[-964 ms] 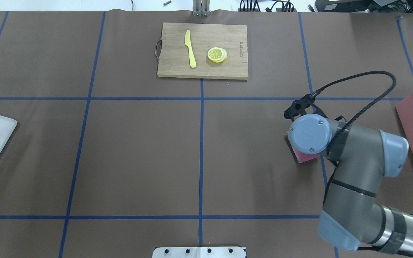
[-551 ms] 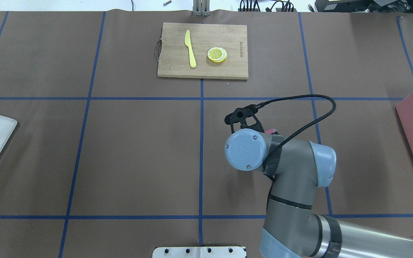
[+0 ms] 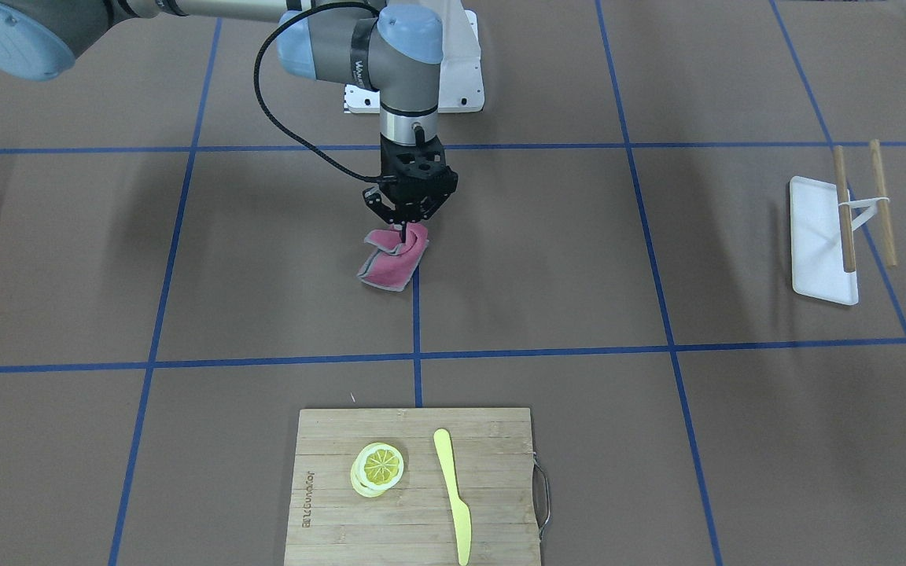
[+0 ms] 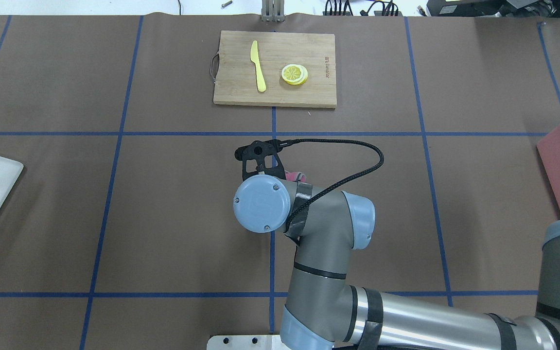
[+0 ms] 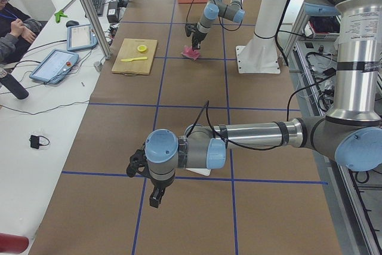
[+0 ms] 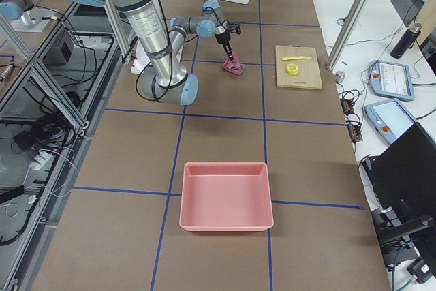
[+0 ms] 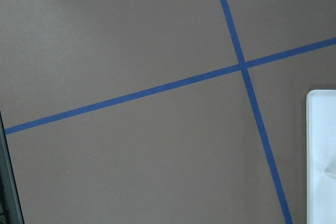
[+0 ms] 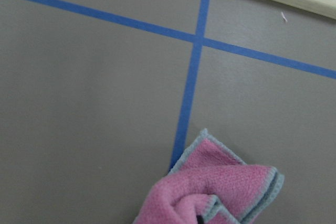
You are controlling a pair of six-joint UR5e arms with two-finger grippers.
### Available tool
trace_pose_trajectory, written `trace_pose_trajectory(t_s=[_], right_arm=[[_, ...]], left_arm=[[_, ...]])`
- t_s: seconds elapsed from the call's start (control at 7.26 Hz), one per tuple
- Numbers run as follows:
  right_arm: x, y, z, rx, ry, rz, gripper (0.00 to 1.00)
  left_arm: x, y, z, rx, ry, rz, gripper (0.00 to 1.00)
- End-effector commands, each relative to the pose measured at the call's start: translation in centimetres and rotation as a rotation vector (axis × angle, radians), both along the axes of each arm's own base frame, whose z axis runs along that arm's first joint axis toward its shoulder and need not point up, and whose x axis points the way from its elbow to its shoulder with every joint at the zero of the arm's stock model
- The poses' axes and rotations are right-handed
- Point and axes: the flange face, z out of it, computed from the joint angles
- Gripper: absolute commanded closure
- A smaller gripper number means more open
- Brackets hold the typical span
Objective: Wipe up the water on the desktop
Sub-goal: 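Wipe the cloth back toward the pink bin and again toward center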
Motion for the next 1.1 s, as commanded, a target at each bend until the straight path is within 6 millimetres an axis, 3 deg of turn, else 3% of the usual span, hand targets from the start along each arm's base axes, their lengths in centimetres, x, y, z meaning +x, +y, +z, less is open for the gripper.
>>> trace_pose_trajectory(t_s=[0.0,0.14,0.41,0.69,0.96], right_arm=[[0.0,0.2,-1.5,-0.019,-0.043,0.027,1.0],[2.3,1.0,2.3,-0.021,-0.018,0.02,1.0],[10.6,3.9,8.2,0.022,0.135,-0.076,1.0],[16.2,3.1,14.6,0.026,0.319,-0.131,1.0],[23.4,1.8,22.3,0.03,0.49,-0.195,1.0]], left_arm=[[0.0,0.0,0.1,-0.002,0.0,0.001,0.01],[0.0,0.0,0.0,0.001,0.0,0.001,0.01],[0.0,0.0,-0.1,0.002,0.0,-0.001,0.01],[0.0,-0.1,-0.2,0.003,0.0,-0.001,0.01],[0.0,-0.2,-0.3,0.004,0.0,-0.002,0.01]])
